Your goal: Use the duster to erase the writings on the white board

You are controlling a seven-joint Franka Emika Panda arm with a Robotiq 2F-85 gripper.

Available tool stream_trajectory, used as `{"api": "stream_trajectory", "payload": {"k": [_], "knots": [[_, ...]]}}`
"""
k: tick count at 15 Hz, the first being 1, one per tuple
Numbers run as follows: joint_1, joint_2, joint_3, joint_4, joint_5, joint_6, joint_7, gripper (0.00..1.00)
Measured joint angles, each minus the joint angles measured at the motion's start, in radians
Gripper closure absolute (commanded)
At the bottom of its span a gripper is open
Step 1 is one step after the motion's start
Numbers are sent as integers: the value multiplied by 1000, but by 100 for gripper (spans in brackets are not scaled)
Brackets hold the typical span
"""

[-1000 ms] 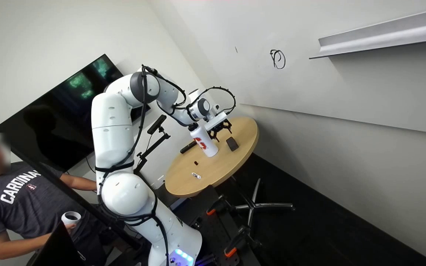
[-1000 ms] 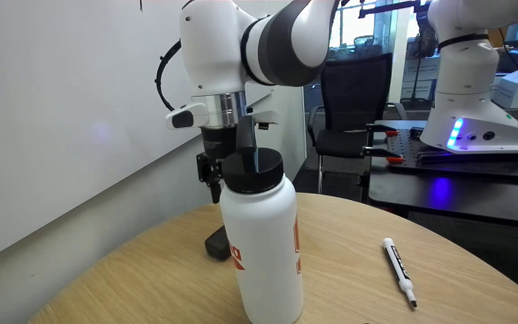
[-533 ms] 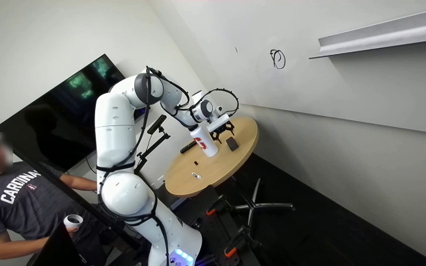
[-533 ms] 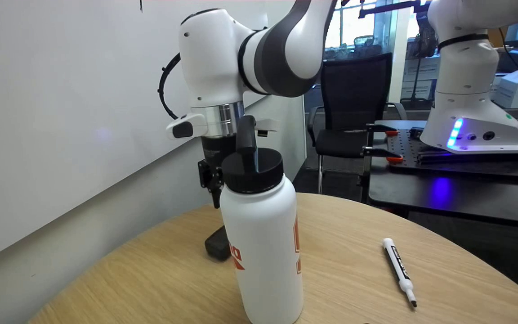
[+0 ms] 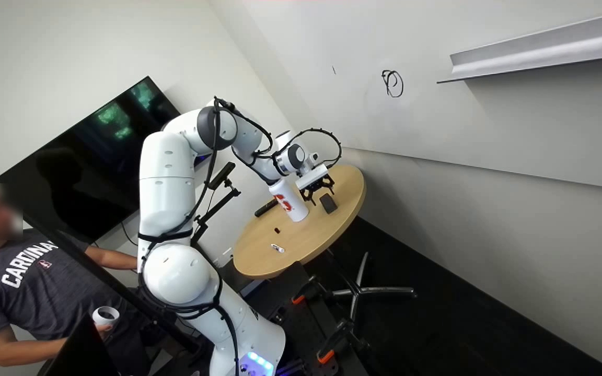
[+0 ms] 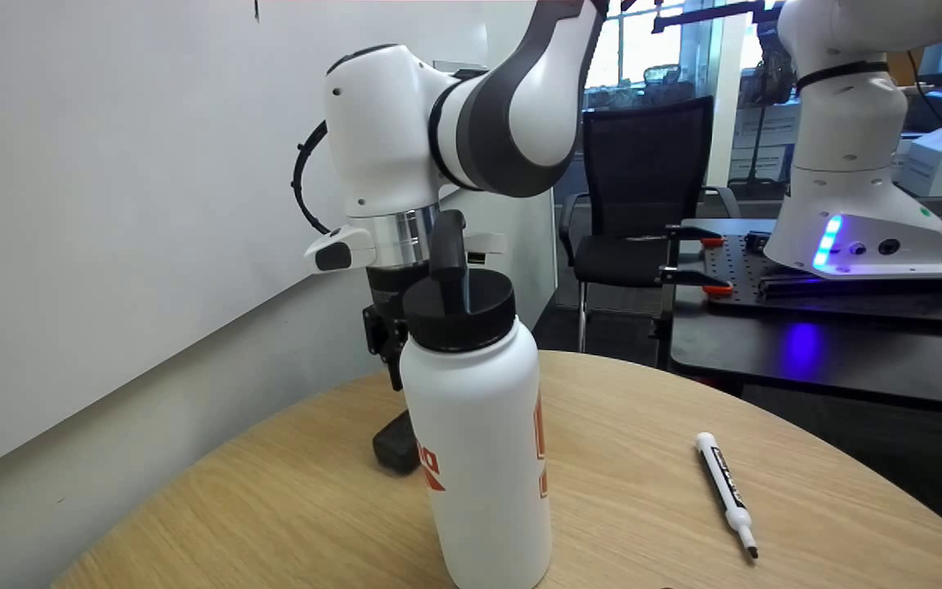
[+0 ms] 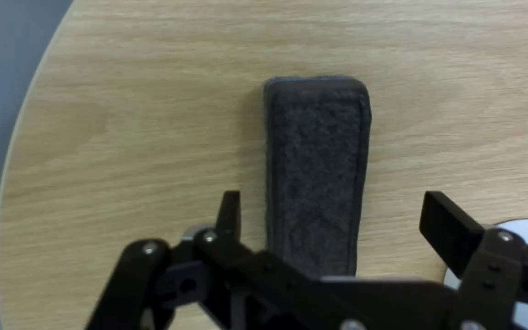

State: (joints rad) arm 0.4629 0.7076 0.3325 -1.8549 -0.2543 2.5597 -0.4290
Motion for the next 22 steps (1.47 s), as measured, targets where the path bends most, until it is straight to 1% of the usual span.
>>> {"api": "stream_trajectory", "payload": {"k": [10, 11, 12, 17, 18, 22], "knots": [[-1, 34, -6, 17, 0, 0, 0, 0], [-1, 36, -6, 19, 0, 0, 0, 25], [-1, 38, -6, 20, 0, 0, 0, 26], [-1, 40, -6, 26, 0, 0, 0, 66], [-1, 41, -6, 27, 0, 0, 0, 72], [-1, 41, -6, 28, 0, 0, 0, 72]]}}
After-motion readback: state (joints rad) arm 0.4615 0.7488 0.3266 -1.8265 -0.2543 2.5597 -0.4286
